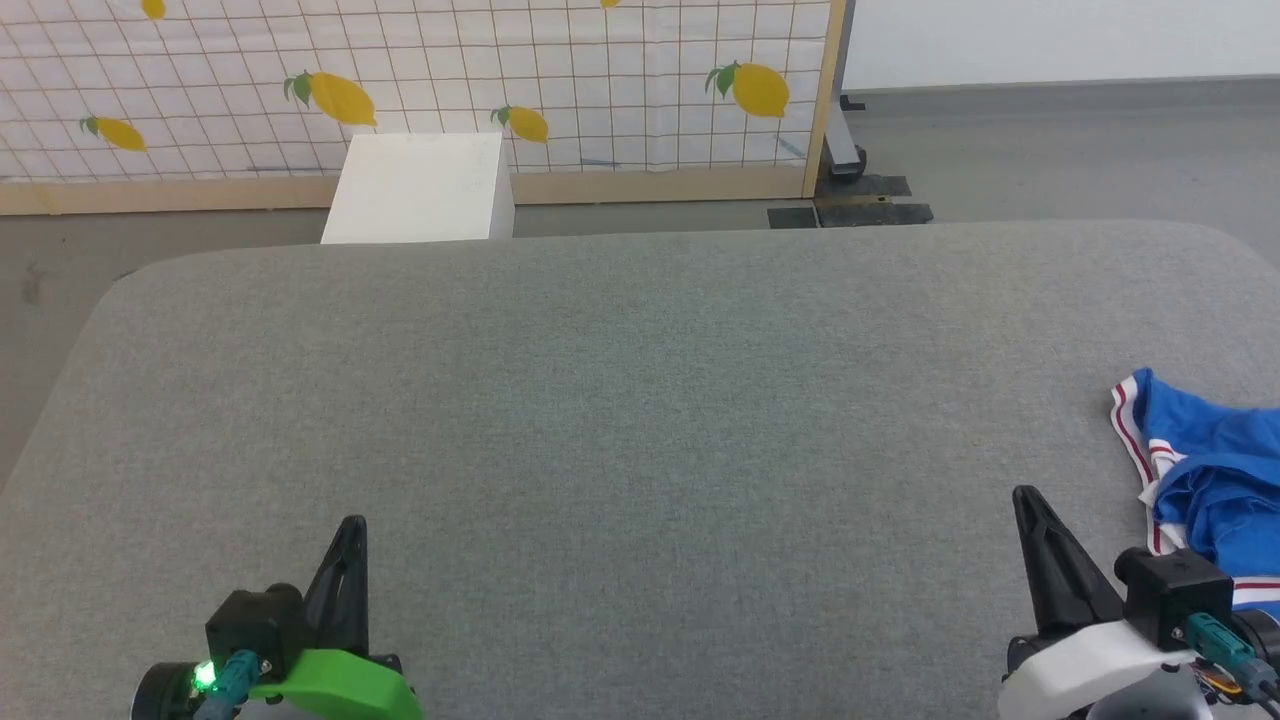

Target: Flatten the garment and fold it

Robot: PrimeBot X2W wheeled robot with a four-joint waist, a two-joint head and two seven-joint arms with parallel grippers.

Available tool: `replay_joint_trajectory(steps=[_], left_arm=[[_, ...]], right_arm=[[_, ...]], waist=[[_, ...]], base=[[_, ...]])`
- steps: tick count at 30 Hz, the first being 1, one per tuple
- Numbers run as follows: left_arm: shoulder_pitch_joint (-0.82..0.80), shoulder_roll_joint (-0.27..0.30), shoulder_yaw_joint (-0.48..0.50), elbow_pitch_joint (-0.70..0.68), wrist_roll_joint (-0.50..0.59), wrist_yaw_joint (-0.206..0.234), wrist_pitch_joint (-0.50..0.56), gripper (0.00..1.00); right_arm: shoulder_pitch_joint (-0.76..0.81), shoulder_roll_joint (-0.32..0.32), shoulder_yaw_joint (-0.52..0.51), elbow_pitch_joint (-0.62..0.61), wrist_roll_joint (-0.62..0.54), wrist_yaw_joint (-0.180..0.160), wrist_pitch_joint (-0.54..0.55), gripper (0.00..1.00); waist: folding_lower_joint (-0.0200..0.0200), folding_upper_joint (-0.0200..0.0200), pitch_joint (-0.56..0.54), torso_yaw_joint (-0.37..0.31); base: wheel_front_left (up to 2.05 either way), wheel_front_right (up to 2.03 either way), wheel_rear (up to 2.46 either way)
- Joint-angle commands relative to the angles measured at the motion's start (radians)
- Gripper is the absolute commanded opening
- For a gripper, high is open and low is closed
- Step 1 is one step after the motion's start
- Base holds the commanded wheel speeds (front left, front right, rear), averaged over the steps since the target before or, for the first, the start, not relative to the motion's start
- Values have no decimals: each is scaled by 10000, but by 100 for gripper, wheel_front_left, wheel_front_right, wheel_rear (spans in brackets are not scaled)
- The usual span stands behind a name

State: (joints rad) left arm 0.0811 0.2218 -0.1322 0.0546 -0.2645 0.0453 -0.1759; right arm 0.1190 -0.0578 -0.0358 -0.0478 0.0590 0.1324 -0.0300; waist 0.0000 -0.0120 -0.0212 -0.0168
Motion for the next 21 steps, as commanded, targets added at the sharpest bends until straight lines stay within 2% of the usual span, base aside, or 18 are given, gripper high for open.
replay_joint_trajectory(steps=[1,21], left_arm=[[-191,-102,71,-56,189,-29,78,0],[-343,-498,378,-176,791,-133,490,0]], right_arm=[[-220,23,31,34,-105,-5,30,0],[-458,36,111,143,-224,-8,96,0]], waist=[[0,39,3,3],[0,58,54,43]], base=[[0,0,0],[0,0,0]])
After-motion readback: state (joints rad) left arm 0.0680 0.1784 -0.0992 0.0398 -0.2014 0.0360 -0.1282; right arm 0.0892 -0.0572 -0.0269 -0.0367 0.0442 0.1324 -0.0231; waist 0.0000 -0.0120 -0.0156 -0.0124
